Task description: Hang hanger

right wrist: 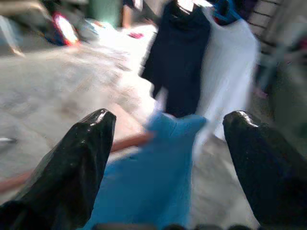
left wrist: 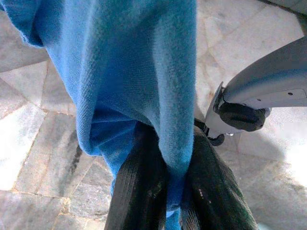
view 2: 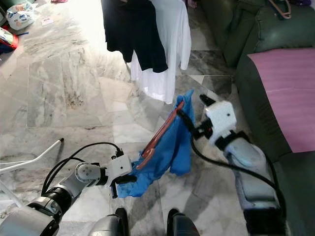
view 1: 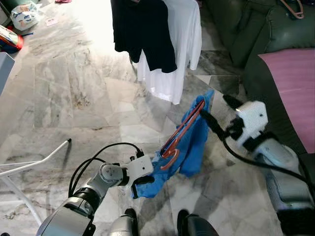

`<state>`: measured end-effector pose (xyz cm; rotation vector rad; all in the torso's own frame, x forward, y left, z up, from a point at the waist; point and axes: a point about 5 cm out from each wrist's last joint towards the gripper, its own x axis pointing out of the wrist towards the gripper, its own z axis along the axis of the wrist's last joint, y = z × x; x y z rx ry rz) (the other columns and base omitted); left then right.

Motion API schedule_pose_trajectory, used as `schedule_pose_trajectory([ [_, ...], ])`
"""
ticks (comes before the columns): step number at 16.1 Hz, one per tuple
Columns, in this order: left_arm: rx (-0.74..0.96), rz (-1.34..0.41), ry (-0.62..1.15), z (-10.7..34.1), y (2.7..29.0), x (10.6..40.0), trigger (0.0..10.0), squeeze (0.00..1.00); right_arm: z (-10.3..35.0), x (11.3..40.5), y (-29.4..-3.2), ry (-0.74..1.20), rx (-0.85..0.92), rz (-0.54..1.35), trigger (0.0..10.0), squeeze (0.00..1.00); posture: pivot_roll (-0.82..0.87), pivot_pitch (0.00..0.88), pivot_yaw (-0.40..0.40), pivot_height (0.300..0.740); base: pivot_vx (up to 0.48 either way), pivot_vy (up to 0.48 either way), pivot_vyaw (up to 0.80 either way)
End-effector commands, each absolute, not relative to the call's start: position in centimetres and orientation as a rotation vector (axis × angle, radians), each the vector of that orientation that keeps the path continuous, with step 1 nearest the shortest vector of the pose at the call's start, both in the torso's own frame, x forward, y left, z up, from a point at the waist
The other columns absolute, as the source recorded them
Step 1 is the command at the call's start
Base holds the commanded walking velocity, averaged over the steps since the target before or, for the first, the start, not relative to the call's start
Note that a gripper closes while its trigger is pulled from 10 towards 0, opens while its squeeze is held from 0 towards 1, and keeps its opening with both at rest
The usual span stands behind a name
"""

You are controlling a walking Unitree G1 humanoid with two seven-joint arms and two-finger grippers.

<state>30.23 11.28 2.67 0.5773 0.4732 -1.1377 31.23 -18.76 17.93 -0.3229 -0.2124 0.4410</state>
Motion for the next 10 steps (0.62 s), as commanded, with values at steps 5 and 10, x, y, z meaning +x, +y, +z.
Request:
schedule_pose_trajectory([
  [5, 0.580, -1.158, 0.454, 2.7, 11.3, 30.0, 10.0, 0.00, 16.7, 32.8, -17.9, -0.163, -0.257, 0.342, 6.9, 0.00, -0.04, 0.282, 0.090, 0.740, 0.000, 0.000, 0.00],
  [10, 0.572, -1.171, 0.445, 2.7, 11.1, 29.9, 10.0, 0.00, 16.3, 34.2, -16.3, -0.140, -0.208, 0.334, 2.7, 0.00, -0.04, 0.283, 0.087, 0.740, 0.000, 0.000, 0.00],
])
